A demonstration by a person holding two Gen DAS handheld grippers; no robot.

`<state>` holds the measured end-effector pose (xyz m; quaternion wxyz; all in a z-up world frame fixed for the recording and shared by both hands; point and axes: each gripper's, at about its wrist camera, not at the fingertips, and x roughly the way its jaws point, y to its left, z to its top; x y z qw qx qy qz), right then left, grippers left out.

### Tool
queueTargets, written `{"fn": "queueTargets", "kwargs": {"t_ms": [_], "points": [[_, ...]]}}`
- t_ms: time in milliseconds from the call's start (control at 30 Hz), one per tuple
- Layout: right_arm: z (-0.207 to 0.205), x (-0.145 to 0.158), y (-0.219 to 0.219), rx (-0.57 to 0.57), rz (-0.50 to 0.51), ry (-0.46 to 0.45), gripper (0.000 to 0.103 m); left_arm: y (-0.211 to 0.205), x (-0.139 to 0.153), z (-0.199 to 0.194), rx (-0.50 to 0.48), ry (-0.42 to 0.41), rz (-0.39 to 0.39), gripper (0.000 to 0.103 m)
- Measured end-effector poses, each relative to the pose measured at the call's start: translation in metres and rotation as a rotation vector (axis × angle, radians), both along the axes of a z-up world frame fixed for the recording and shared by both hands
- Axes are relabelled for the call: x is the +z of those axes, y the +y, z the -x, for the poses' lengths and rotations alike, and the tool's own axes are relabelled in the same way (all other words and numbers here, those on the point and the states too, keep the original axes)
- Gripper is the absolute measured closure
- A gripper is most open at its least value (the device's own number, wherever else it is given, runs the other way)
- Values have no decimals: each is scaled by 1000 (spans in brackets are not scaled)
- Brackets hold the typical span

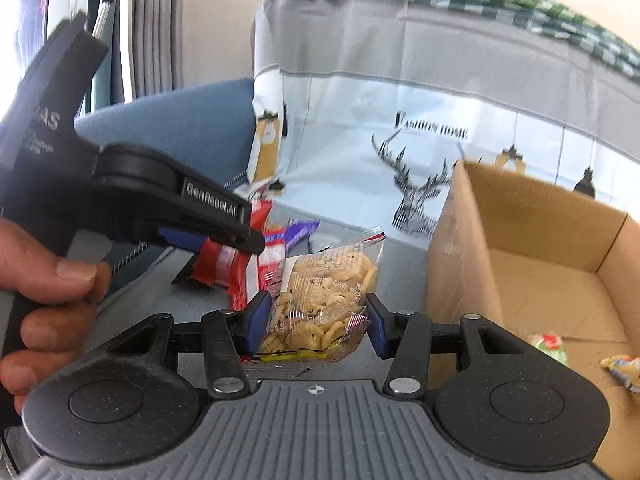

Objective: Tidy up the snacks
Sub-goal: 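Carry the cracker bag and red pack over the open cardboard box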

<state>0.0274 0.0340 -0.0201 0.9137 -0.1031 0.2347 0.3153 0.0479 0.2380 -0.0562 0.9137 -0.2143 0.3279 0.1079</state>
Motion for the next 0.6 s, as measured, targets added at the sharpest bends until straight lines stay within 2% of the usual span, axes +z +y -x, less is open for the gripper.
{"fn": "queueTargets", "kwargs": {"t_ms": [333, 600], "points": [[12, 36, -19, -49, -69, -178, 51, -6, 12, 5, 21, -97, 1, 55], [11, 55, -40, -106, -163, -250, 51, -25, 25, 9, 17, -195, -21, 55]]}}
